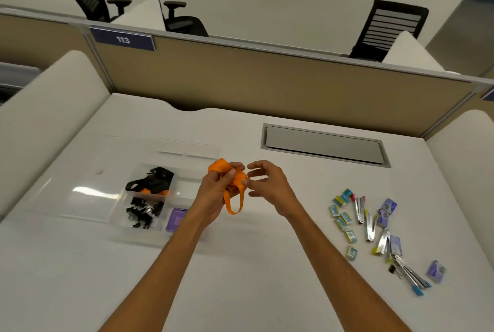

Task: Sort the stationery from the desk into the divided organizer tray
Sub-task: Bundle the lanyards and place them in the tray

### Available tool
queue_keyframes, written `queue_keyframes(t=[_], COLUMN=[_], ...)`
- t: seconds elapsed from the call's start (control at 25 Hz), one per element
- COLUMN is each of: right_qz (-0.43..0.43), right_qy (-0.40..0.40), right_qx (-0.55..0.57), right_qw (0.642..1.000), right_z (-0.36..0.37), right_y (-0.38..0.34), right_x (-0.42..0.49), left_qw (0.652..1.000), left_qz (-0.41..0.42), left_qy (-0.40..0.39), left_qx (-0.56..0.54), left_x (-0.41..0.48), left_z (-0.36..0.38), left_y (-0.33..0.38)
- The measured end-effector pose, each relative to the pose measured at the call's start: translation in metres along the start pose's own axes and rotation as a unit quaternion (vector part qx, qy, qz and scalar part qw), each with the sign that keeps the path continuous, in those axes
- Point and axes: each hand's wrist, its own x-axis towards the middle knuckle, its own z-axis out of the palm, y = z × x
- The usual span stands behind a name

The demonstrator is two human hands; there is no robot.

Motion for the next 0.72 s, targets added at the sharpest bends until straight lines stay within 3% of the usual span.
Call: queue_keyframes(t=[0.16, 0.36, 0.52, 0.72], right_qz=[-0.024, -0.033, -0.026, -0.02], right_qy=[-0.06, -0.063, -0.025, 0.039], right_qx=[0.092, 0.113, 0.062, -0.043], right_qw=[0.994, 0.991, 0.997, 0.998], right_z=[0.067, 0.15, 0.205, 0.239], right_y=[-0.02, -0.041, -0.04, -0.031], right_x=[0.018, 0.047, 0.072, 0.091], left_qw=[0.998, 0.995, 0.995, 0.975], left_qz=[0.02, 0.032, 0.022, 0.008], left_qy=[0.035, 0.054, 0.035, -0.053], left_qx=[0.04, 0.074, 0.094, 0.217], left_x=[0.009, 0.022, 0.03, 0.046], left_z=[-0.069, -0.149, -0.201, -0.245], left_y=[0.024, 0.043, 0.049, 0.043])
